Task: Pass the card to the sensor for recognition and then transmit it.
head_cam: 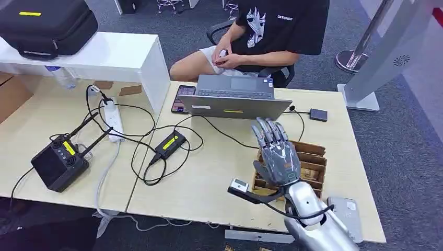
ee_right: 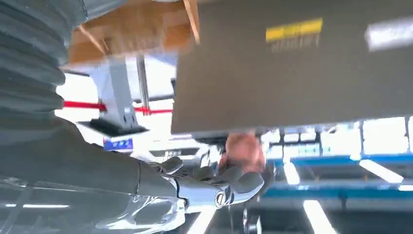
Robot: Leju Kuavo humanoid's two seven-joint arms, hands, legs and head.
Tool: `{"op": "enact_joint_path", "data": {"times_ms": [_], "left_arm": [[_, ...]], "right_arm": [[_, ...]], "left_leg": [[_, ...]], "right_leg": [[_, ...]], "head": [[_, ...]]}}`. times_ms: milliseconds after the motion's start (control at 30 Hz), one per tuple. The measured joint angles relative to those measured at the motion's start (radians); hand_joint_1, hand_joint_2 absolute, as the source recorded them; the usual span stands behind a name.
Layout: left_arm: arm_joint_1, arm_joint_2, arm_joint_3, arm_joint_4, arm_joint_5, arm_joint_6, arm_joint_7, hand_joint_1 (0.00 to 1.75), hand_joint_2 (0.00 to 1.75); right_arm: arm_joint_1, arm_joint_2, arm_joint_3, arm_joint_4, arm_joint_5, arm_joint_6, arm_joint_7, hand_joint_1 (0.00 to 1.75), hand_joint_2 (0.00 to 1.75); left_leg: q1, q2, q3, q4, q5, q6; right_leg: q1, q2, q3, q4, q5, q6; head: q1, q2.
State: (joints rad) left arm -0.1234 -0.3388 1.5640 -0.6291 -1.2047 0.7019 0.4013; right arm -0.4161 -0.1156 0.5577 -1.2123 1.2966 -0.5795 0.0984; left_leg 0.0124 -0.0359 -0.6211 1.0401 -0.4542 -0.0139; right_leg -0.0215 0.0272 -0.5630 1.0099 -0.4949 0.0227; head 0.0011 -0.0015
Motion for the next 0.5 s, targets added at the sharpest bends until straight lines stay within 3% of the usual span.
{"op": "enact_joint_path", "data": {"times_ms": [333, 500], "left_arm": [[-0.002, 0.0, 0.0, 0.0, -0.018, 0.0, -0.015, 0.0, 0.0], [-0.002, 0.0, 0.0, 0.0, -0.018, 0.0, -0.016, 0.0, 0.0]], "right_arm": [[-0.135, 0.026, -0.041, 0.109, 0.071, 0.004, 0.03, 0.0, 1.75], [-0.15, 0.03, -0.047, 0.163, 0.07, -0.003, 0.034, 0.0, 1.75]], "left_leg": [[0.0, 0.0, 0.0, 0.0, 0.0, 0.0], [0.0, 0.0, 0.0, 0.0, 0.0, 0.0]], "right_leg": [[0.0, 0.0, 0.0, 0.0, 0.0, 0.0], [0.0, 0.0, 0.0, 0.0, 0.0, 0.0]], "head": [[0.0, 0.0], [0.0, 0.0]]}}
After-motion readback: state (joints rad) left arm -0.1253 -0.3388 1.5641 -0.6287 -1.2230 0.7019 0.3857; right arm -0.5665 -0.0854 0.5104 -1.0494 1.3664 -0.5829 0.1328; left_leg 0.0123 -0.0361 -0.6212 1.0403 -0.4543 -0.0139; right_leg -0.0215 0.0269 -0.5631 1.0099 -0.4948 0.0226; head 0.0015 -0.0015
